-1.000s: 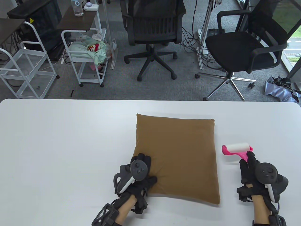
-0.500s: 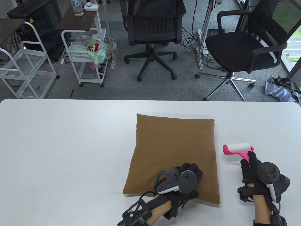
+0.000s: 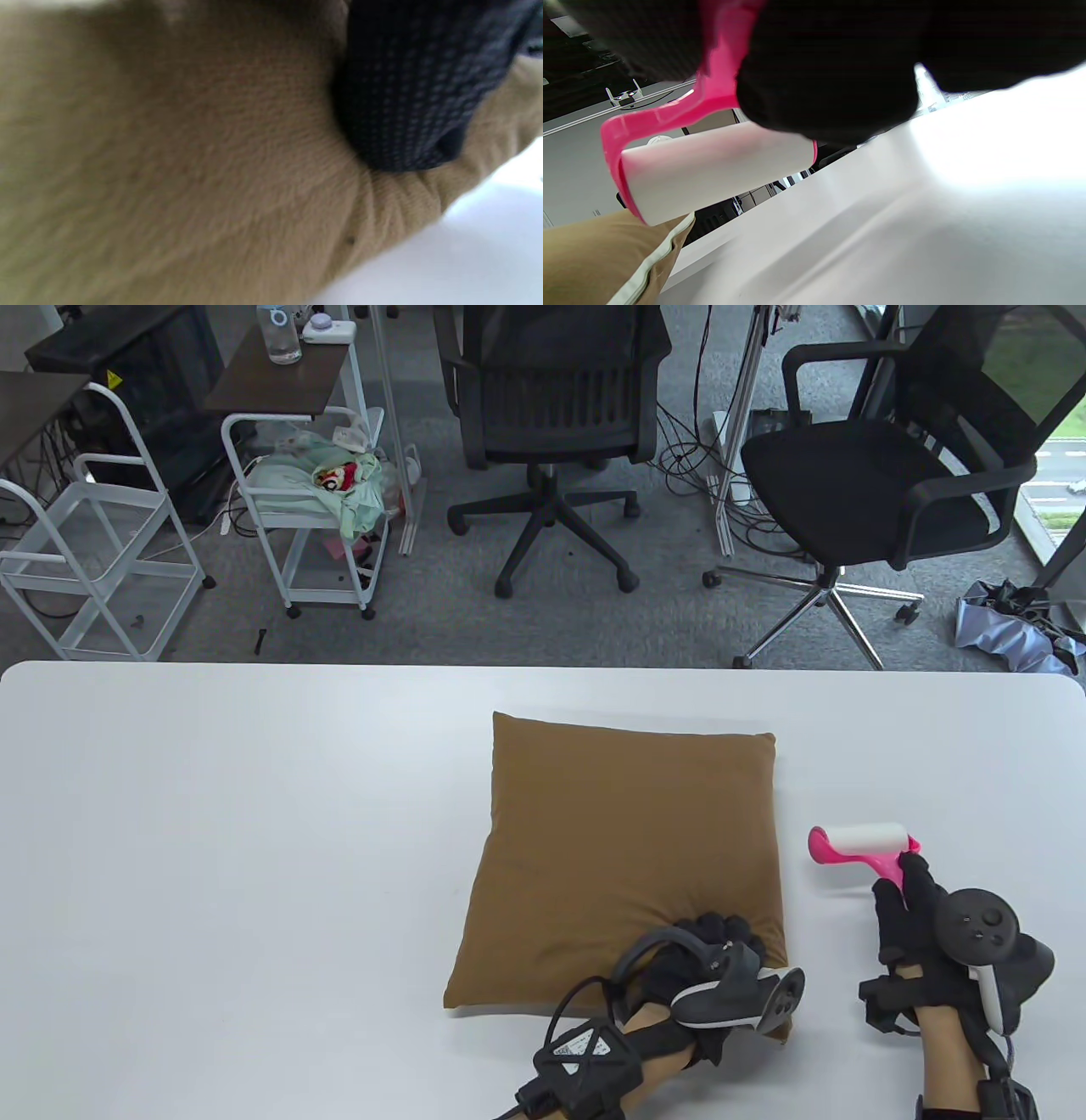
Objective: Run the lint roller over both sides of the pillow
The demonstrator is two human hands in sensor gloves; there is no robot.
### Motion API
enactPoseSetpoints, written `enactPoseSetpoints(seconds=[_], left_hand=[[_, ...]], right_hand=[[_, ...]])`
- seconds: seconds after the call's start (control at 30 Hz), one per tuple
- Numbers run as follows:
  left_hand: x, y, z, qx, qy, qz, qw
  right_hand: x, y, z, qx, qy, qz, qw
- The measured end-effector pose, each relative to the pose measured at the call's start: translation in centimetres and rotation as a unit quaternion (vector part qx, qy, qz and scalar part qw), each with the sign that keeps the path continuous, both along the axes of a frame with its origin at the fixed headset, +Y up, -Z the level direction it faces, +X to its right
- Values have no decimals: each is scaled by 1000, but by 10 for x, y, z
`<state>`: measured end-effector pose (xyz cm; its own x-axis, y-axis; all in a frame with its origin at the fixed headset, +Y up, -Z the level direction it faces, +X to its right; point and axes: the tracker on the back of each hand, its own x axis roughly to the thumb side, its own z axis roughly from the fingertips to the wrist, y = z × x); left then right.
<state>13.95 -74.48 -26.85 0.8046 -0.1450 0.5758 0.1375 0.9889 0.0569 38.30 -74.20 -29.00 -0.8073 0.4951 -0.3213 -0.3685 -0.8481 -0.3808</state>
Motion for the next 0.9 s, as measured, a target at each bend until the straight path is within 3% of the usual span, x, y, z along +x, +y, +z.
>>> enactPoseSetpoints(seconds=[0.23, 0.3, 0.4, 0.47, 0.53, 0.63, 0.73, 0.9], left_hand=[[-36, 59, -19, 42, 41, 159, 986], [-57, 83, -25, 45, 58, 221, 972], [-95, 117, -35, 26, 91, 334, 938], [-122, 136, -42, 6, 105, 409, 906], [-154, 151, -47, -15, 119, 494, 861], [-188, 157, -52, -33, 128, 575, 807], [-221, 146, -57, -77, 140, 652, 741], [-269, 114, -60, -136, 137, 733, 652]], right_hand=[[4, 2, 2, 6, -6, -4, 1000], [5, 2, 2, 8, -8, -5, 1000], [5, 2, 2, 10, -10, -9, 1000], [5, 2, 2, 10, -9, -10, 1000], [4, 1, 2, 6, -5, -8, 1000], [3, 0, 1, 3, -5, -6, 1000], [3, -1, 1, 0, -3, -7, 1000], [2, 0, 2, -3, -2, -7, 1000]])
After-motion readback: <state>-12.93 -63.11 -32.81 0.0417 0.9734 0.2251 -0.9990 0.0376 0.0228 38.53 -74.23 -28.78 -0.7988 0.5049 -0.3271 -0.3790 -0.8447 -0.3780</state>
